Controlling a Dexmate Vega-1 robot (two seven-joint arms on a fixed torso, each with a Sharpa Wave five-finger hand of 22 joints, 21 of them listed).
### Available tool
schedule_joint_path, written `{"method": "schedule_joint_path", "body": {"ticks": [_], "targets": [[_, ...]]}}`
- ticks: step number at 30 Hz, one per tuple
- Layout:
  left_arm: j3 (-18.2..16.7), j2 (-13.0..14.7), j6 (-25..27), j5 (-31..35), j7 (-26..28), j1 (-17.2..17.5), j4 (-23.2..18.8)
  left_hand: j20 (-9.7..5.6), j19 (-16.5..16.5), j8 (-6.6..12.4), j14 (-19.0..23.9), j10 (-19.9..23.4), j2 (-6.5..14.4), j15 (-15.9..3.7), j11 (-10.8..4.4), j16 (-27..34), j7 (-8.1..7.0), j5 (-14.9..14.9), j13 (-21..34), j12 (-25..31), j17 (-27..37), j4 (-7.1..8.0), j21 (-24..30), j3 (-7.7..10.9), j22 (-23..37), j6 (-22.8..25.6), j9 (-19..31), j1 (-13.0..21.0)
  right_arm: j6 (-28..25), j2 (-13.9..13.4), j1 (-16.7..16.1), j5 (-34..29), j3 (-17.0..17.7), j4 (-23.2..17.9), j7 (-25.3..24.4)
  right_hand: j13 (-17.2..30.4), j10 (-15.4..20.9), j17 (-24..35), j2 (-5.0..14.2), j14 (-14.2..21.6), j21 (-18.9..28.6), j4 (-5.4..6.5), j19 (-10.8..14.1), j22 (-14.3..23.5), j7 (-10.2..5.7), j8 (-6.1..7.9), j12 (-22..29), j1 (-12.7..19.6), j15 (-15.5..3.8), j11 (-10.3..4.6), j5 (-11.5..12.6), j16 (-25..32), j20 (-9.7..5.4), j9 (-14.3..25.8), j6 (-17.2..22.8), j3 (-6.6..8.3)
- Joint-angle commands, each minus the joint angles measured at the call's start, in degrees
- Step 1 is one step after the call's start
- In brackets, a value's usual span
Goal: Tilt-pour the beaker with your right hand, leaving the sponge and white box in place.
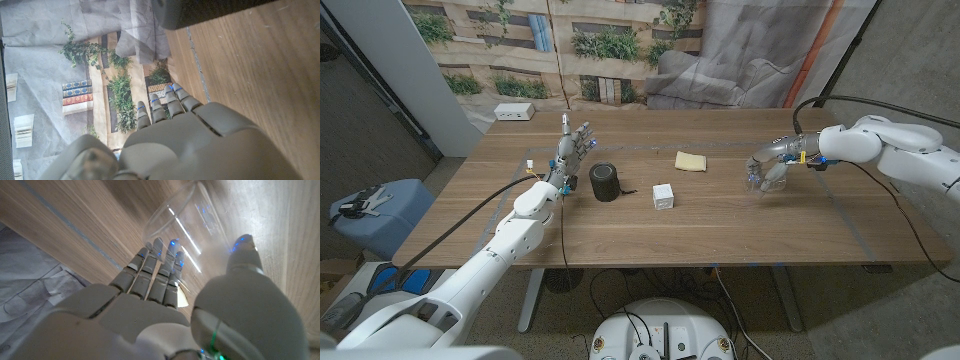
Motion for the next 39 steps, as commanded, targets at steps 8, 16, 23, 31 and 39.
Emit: {"method": "schedule_joint_path", "body": {"ticks": [8,16,23,31,39], "targets": [[0.0,0.0,0.0,0.0,0.0,0.0,0.0,-0.59,0.4,0.22,0.3,0.6,1.4,0.04,-0.03,0.3,-0.51,0.2,0.2,0.3,0.3,0.01,0.4,-0.49,0.2,0.0,0.2,0.1,-0.3,-0.5,-4.9,11.1,3.4,1.4,-6.9,0.1,6.6,0.2,9.58,0.1,-0.2,1.12,-0.2,0.2,-8.58,1.09,0.1,3.3,-8.85,-6.21,-0.1,-0.2,0.05,0.1,8.2,1.81],[0.0,0.0,0.0,0.0,0.0,0.0,0.0,-0.56,0.4,0.21,0.3,0.6,1.4,0.02,0.06,0.3,-0.58,0.2,0.2,0.4,0.3,0.01,0.4,-0.49,0.2,0.0,0.2,0.1,0.4,0.2,-7.0,14.7,4.6,3.2,-11.0,0.2,6.6,0.3,9.59,0.1,-0.2,1.16,-0.2,0.2,-8.57,1.12,-0.1,3.1,-8.88,-6.18,-0.1,-0.3,0.01,0.1,8.0,1.76],[0.0,0.0,0.0,0.0,0.0,0.0,-0.1,-0.59,0.4,0.22,0.3,0.6,1.4,0.02,0.07,0.3,-0.59,0.2,0.2,0.3,0.3,0.00,0.4,-0.49,0.2,0.0,0.2,0.1,1.9,2.8,-8.7,21.1,5.5,7.5,-14.5,0.2,6.4,0.4,9.59,0.0,-0.2,1.25,-0.2,0.2,-8.42,1.14,-0.3,2.9,-8.85,-6.15,-0.2,-0.4,0.14,0.1,7.9,1.69],[0.0,0.0,0.1,0.0,0.0,0.0,-0.1,-0.56,0.4,0.21,0.3,0.6,1.4,0.03,0.02,0.3,-0.52,0.2,0.2,0.4,0.3,0.00,0.4,-0.49,0.2,0.0,0.2,0.1,2.6,5.0,-11.1,26.8,6.4,10.6,-17.9,0.2,6.3,0.5,9.52,-0.2,-0.3,1.15,-0.4,0.2,-8.39,1.22,-0.4,2.9,-8.88,-6.15,-0.1,-0.4,0.10,0.0,7.9,1.66],[0.0,0.0,0.0,0.0,0.0,0.0,-0.1,-0.57,0.4,0.22,0.3,0.6,1.5,0.00,-0.02,0.3,-0.55,0.2,0.2,0.3,0.3,0.01,0.4,-0.49,0.2,0.0,0.2,0.1,3.2,6.4,-13.8,31.4,7.9,11.4,-21.3,0.2,6.1,0.7,9.45,-0.3,-0.3,1.08,-0.4,0.2,-8.40,1.27,-0.6,2.9,-8.85,-6.14,-0.1,-0.4,0.07,0.0,7.9,1.60]]}}
